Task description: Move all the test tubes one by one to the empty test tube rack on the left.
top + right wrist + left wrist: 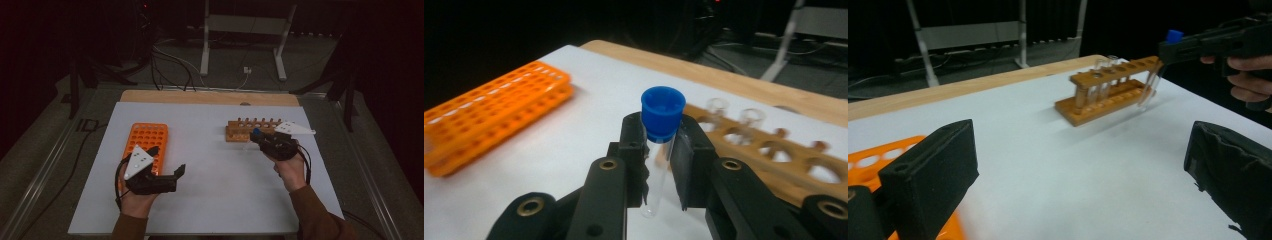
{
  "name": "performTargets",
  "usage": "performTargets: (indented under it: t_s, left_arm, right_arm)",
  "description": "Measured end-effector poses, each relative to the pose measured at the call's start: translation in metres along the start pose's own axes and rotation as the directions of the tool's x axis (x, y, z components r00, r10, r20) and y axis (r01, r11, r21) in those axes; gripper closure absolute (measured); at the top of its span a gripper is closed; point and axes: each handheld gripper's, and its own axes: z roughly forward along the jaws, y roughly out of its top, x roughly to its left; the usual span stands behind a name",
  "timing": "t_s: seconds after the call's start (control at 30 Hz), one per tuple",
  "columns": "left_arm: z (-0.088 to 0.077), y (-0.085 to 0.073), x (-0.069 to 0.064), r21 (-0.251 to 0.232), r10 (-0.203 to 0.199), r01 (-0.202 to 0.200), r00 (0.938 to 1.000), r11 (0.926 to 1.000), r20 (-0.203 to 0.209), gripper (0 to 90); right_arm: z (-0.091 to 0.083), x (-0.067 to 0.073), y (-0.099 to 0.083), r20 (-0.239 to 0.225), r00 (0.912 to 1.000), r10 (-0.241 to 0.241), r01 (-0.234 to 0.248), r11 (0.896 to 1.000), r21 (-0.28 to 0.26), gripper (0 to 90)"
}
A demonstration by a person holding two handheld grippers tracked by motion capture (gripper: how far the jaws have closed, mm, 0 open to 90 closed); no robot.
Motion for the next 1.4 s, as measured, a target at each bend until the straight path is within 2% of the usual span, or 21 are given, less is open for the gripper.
performTargets:
  t_s: [0.17,0.33,0.43,0.53,0.63,0.77,0.87,0.97,1.07,1.13,1.23,1.4]
  left_arm:
    - [0.017,0.000,-0.018,0.013,0.016,-0.017,0.9990,0.9998,0.041,1.8]
    - [0.036,-0.004,-0.034,0.045,0.025,-0.029,0.9959,0.9986,0.087,1.8]
    - [0.048,-0.006,-0.042,0.066,0.029,-0.038,0.9906,0.9971,0.133,4.3]
    - [0.060,-0.008,-0.050,0.089,0.058,-0.073,0.9863,0.9934,0.155,5.7]
    - [0.071,-0.009,-0.056,0.104,0.069,-0.087,0.9836,0.9908,0.167,8.0]
    - [0.086,-0.011,-0.061,0.123,0.065,-0.089,0.9803,0.9884,0.186,18.9]
    - [0.094,-0.012,-0.064,0.123,0.080,-0.104,0.9793,0.9869,0.186,32.6]
    - [0.099,-0.013,-0.064,0.126,0.081,-0.106,0.9781,0.9863,0.192,46.7]
    - [0.102,-0.015,-0.063,0.138,0.092,-0.118,0.9793,0.9834,0.180,57.4]
    - [0.102,-0.016,-0.061,0.136,0.082,-0.108,0.9794,0.9847,0.185,63.4]
    - [0.102,-0.017,-0.058,0.138,0.074,-0.100,0.9806,0.9854,0.182,68.8]
    - [0.102,-0.018,-0.059,0.130,0.091,-0.118,0.9769,0.9844,0.193,75.6]
  right_arm:
    - [0.002,0.018,-0.002,-0.050,0.9986,-0.018,0.019,1.000,0.013,77.0]
    - [0.005,0.035,-0.006,-0.097,0.9947,-0.035,0.038,0.999,0.030,76.9]
    - [0.007,0.042,-0.009,-0.118,0.9922,-0.039,0.044,0.998,0.040,76.9]
    - [0.009,0.048,-0.011,-0.141,0.9895,-0.033,0.040,0.998,0.046,76.8]
    - [0.011,0.054,-0.012,-0.166,0.9855,-0.032,0.040,0.998,0.047,76.9]
    - [0.013,0.064,-0.012,-0.196,0.9798,-0.041,0.053,0.997,0.053,76.8]
    - [0.015,0.071,-0.012,-0.215,0.9756,-0.044,0.057,0.997,0.053,76.9]
    - [0.015,0.075,-0.012,-0.230,0.9721,-0.046,0.060,0.997,0.054,76.8]
    - [0.016,0.078,-0.011,-0.243,0.9689,-0.045,0.060,0.997,0.055,76.8]
    - [0.016,0.079,-0.011,-0.248,0.9677,-0.044,0.060,0.997,0.055,76.8]
    - [0.016,0.080,-0.012,-0.253,0.9662,-0.047,0.065,0.996,0.060,76.8]
    - [0.017,0.081,-0.012,-0.257,0.9651,-0.051,0.069,0.996,0.062,76.7]
